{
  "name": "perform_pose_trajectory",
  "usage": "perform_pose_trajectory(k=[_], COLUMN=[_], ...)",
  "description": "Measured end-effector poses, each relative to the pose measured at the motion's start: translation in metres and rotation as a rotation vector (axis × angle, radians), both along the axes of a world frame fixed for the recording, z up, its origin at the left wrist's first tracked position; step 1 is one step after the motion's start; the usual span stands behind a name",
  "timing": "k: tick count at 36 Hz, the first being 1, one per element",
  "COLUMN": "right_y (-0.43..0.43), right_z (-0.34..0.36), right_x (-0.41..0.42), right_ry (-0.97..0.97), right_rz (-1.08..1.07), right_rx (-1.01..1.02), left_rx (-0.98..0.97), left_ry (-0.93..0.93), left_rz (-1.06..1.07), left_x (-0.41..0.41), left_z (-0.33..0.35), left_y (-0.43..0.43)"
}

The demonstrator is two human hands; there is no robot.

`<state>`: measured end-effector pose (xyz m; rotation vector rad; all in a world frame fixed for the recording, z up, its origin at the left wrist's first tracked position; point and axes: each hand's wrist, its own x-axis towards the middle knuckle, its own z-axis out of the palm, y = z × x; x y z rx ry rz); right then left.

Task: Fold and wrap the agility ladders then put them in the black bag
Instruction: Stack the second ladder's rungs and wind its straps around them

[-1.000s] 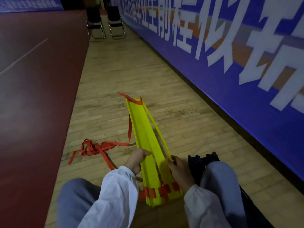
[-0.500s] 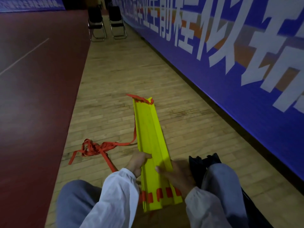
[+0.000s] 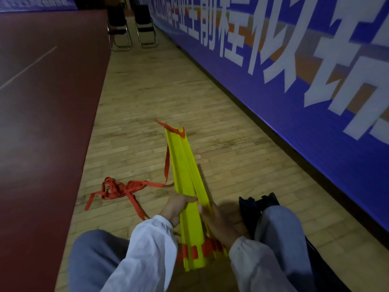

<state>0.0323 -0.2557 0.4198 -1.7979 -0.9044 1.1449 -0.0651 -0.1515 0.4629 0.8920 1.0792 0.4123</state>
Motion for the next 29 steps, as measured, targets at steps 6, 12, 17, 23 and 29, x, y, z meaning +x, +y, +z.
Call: perform_pose_trajectory(k=[6,12,17,23,29], right_y=[0.005,0.006,0.0,-0.005,-0.003], right_z=[-0.007,0.003,-0.005,0.013,0.015], right_x=[-0.005,-0.01,-0.011,-0.016,-0.022], right_ry=[0.013,0.148,0.252,0.355,0.402], right_rz=[0.023,-0.046,-0.015,-0.02,-0.035], right_rx=[0.032,0.036,0.056,0.084,0.082], left_rx=[-0.025,-0.125,-0.047,0.258,0.314], left_ry=[-0.012,-0.093,-0.001,0.342,0.44], left_rz=[-0.032,-0.052,-0.04,-0.04,-0.104], left_x=[-0.005,-0.007,-0.009,-0.003,0.0], left_z=[0.002,-0.001,0.006,0.004,0.005], left_y=[-0.002,-0.001,-0.001,0.006,0.004])
